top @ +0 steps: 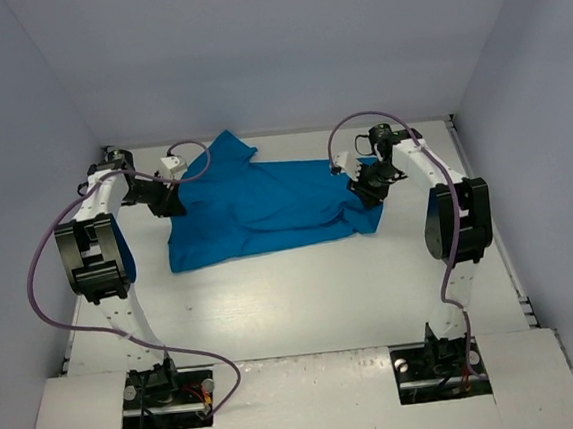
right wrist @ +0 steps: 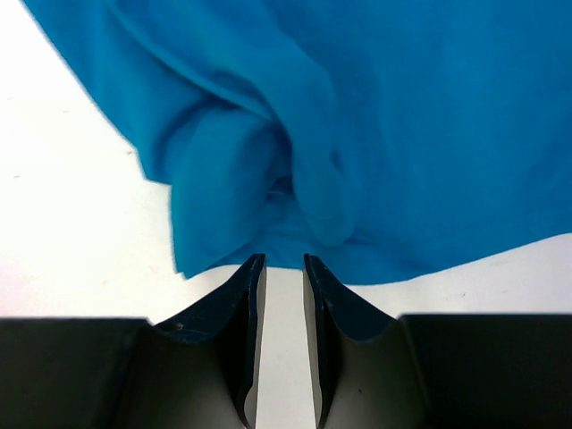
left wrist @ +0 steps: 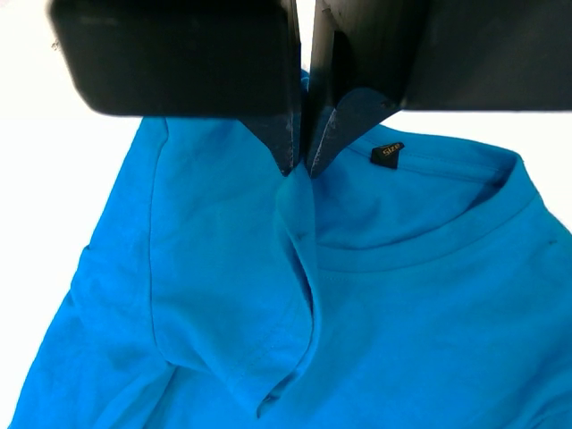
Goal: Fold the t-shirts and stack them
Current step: Flatten out the tshirt
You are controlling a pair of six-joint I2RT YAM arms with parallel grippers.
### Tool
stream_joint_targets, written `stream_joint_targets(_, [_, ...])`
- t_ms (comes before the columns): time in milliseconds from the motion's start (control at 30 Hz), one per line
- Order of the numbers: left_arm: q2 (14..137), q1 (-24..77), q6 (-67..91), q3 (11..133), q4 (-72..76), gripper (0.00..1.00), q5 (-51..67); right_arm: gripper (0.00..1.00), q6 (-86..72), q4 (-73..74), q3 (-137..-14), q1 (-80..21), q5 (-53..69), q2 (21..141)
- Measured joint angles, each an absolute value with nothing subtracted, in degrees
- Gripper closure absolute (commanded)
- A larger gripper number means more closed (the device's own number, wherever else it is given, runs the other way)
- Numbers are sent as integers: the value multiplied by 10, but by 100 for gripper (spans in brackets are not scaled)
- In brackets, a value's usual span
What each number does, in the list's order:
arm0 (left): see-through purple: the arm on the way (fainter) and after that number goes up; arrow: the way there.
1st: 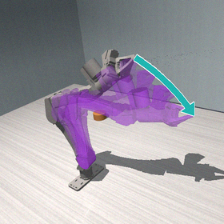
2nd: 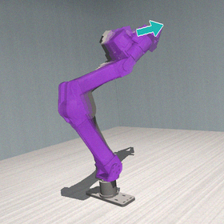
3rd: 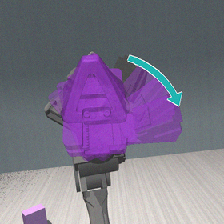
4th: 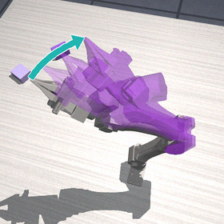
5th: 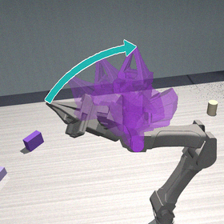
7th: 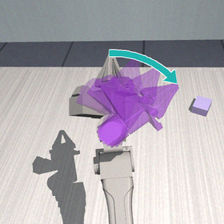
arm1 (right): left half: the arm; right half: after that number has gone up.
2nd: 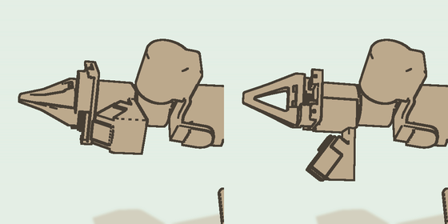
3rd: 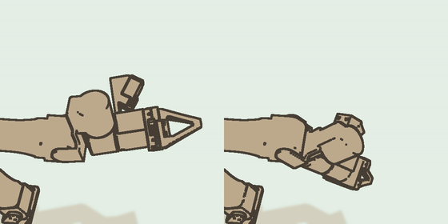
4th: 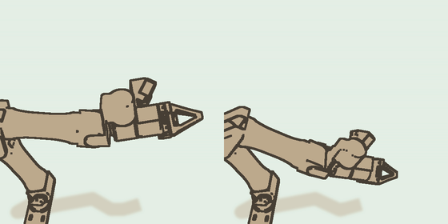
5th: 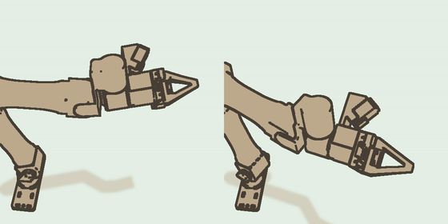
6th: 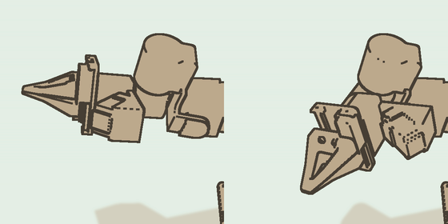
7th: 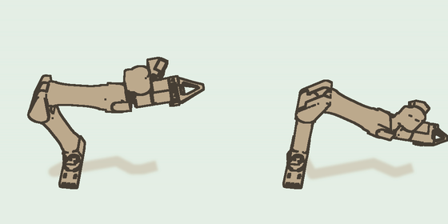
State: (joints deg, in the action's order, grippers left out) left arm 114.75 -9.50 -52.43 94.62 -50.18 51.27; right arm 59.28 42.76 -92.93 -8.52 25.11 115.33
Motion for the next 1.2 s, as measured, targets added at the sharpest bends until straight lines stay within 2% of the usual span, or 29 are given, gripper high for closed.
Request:
stream_joint_targets(233, [1146, -95, -525, 936, -500, 100, 509, 72, 592, 425, -961, -70, 258, 1199])
stream_joint_targets(567, [1145, -100, -525, 934, -500, 100, 509, 69, 592, 424, -969, -72, 276, 1207])
stream_joint_targets(633, [1145, -100, -524, 934, -500, 100, 509, 72, 592, 424, -969, -75, 278, 1208])
stream_joint_targets(700, [1145, -100, -524, 934, -500, 100, 509, 85, 591, 425, -974, -81, 281, 1214])
stream_joint_targets(733, [1145, -100, -524, 934, -500, 100, 509, 88, 590, 425, -979, -84, 282, 1219])
stream_joint_targets(767, [1145, -100, -524, 934, -500, 100, 509, 97, 589, 424, -983, -86, 283, 1226])
stream_joint_targets(800, [1145, -100, -524, 934, -500, 100, 509, 100, 587, 423, -987, -88, 285, 1232])
stream_joint_targets(1033, [1112, -101, -506, 928, -499, 100, 509, 100, 581, 426, -992, -95, 289, 1229])
stream_joint_targets(1200, [980, -104, -493, 888, -498, 100, 513, 100, 574, 435, -980, -95, 287, 1127])
